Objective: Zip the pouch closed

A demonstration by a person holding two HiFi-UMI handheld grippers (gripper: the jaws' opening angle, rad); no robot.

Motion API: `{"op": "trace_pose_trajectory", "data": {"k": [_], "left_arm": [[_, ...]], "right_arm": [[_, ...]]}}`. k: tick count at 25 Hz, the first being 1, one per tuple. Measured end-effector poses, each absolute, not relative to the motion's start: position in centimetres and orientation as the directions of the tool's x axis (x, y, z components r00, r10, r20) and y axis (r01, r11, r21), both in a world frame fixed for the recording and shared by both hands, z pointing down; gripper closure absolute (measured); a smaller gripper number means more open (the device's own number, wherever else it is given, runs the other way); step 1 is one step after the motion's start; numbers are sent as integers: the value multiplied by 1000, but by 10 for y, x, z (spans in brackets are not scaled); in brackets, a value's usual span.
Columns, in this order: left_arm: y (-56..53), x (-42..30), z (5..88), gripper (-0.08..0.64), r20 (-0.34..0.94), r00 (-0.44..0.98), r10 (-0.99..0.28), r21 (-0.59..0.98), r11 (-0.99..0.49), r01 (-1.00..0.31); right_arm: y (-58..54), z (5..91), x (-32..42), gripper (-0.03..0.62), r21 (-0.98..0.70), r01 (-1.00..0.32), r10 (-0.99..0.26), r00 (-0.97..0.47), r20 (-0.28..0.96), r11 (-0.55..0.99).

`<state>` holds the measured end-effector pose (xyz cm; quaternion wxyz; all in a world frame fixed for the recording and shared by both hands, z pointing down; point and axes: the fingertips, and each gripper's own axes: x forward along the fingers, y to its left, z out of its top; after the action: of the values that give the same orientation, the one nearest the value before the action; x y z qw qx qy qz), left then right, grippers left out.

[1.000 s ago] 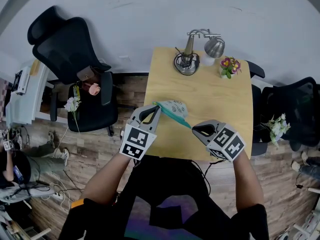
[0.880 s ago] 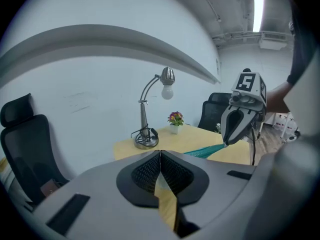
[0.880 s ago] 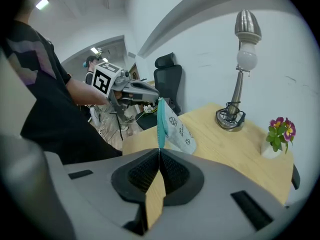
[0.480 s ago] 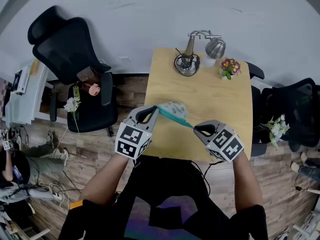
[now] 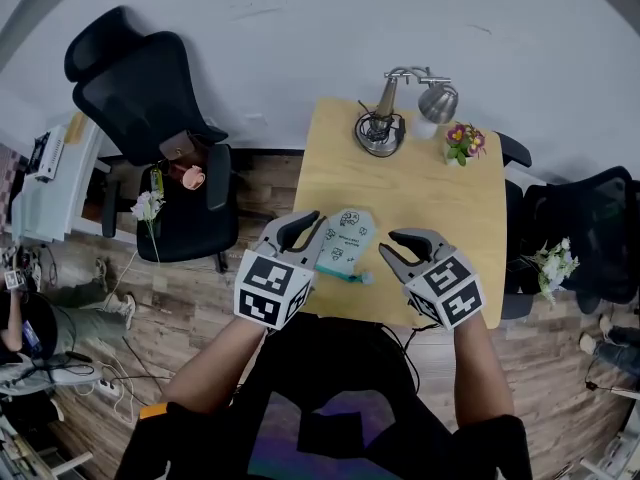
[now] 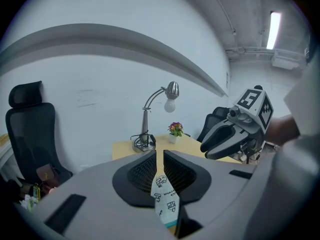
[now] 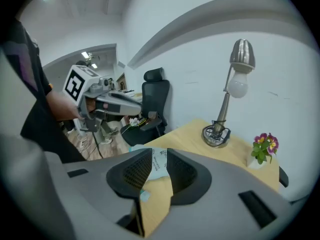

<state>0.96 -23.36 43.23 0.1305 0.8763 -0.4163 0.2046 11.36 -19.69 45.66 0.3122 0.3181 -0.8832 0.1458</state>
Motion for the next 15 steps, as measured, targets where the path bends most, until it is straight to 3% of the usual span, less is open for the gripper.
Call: {"op": "trace_pose_trajectory", "data": {"k": [7,15], "left_arm": [[-233,5,393,515,386,509,-769,22,-544,-839],[-224,7,351,525,301,465,-832,-42,-499,-865]], "right_arm": [[-217,405,114,517,19,-808,-715,-509,479,588],[-218,365,119,566,76,-874,-832,-425,356,479]]}}
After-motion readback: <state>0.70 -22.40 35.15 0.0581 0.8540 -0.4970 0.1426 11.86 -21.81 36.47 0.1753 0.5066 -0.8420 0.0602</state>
